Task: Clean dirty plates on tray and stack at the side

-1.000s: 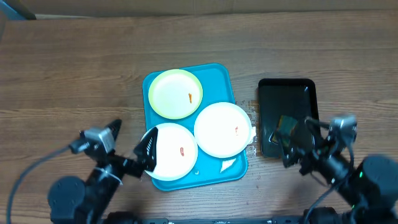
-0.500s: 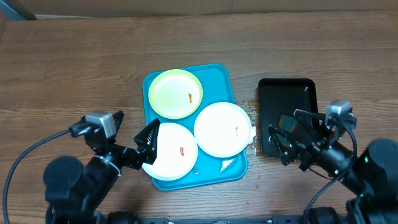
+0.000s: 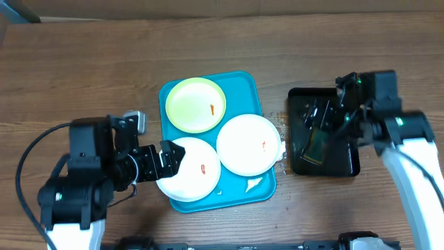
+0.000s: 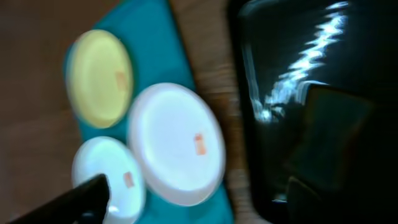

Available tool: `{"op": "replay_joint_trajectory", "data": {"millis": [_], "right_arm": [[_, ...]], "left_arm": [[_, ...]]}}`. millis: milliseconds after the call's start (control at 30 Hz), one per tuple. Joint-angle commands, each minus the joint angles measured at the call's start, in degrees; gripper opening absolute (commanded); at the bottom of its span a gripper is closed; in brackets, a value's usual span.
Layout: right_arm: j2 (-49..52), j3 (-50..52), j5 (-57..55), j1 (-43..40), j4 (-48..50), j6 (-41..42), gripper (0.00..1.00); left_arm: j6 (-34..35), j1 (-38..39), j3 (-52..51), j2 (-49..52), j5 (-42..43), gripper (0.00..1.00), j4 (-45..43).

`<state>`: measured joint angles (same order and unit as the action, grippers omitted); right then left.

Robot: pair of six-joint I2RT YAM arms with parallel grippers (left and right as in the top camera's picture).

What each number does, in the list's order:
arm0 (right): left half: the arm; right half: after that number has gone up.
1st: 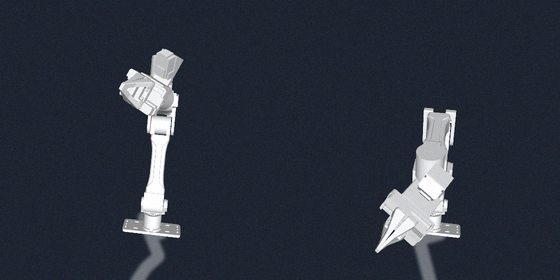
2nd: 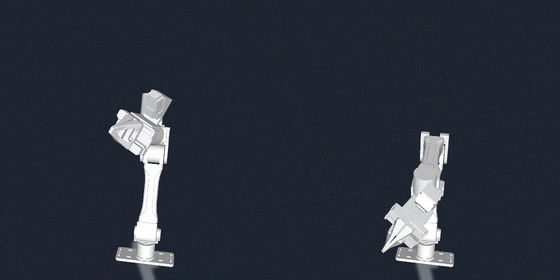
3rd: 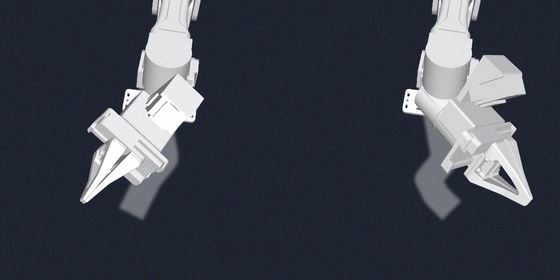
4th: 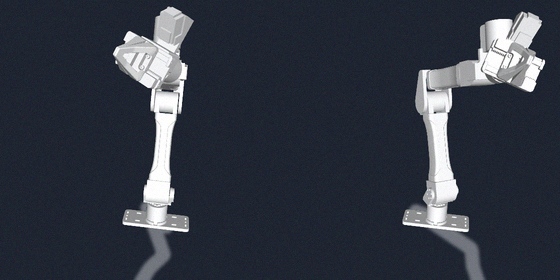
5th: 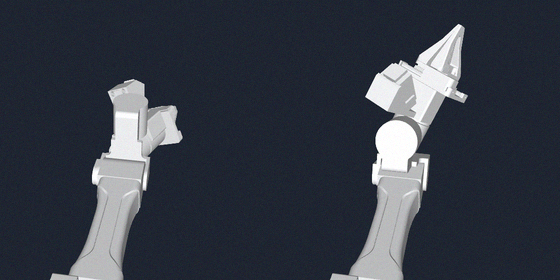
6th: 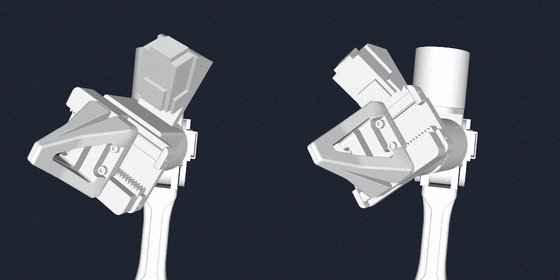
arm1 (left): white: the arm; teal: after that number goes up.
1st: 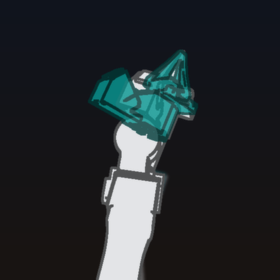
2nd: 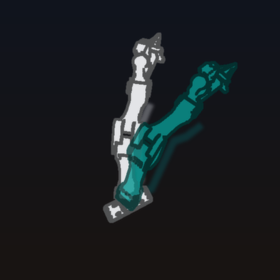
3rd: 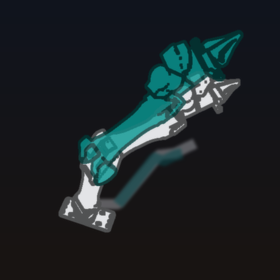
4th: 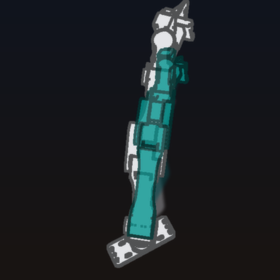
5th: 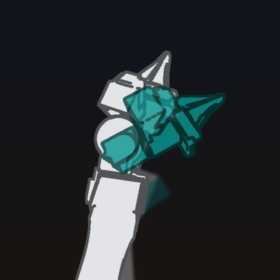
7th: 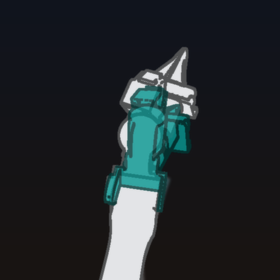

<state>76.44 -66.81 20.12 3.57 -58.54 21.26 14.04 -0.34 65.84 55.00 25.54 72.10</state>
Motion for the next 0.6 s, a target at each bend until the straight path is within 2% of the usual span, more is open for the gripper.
{"op": "replay_joint_trajectory", "data": {"millis": [0,67,167,267,400,467,500,567], "right_arm": [[8.52,-1.09,-11.98,-2.29,-1.42,7.50,0.83],[12.41,-1.09,-12.68,-2.36,-1.64,7.50,0.75],[17.35,-1.07,-15.04,-2.36,-1.73,7.50,0.70],[23.80,-0.94,-17.05,-2.36,-1.92,7.30,0.57],[29.20,0.48,-18.56,-2.36,-0.66,7.37,0.47],[30.91,2.45,-17.73,-2.36,2.38,7.50,0.18],[30.95,3.13,-17.00,-2.36,3.65,7.45,0.08],[30.93,3.39,-15.69,-2.32,4.96,7.28,0.04]], "left_arm": [[-1.42,0.37,1.40,2.60,1.55,1.00,2.82],[-1.42,0.37,1.40,3.50,1.53,1.00,3.08],[-1.46,0.37,1.40,4.09,1.55,0.96,2.84],[-1.70,0.37,1.40,4.09,1.55,0.97,3.45],[-1.66,0.37,1.40,4.09,1.53,1.00,3.54],[-1.66,0.37,1.40,4.15,1.33,1.00,3.45],[-1.66,0.37,1.40,4.15,1.27,1.00,3.32],[-1.66,0.37,1.40,4.17,1.29,1.00,3.04]]}}
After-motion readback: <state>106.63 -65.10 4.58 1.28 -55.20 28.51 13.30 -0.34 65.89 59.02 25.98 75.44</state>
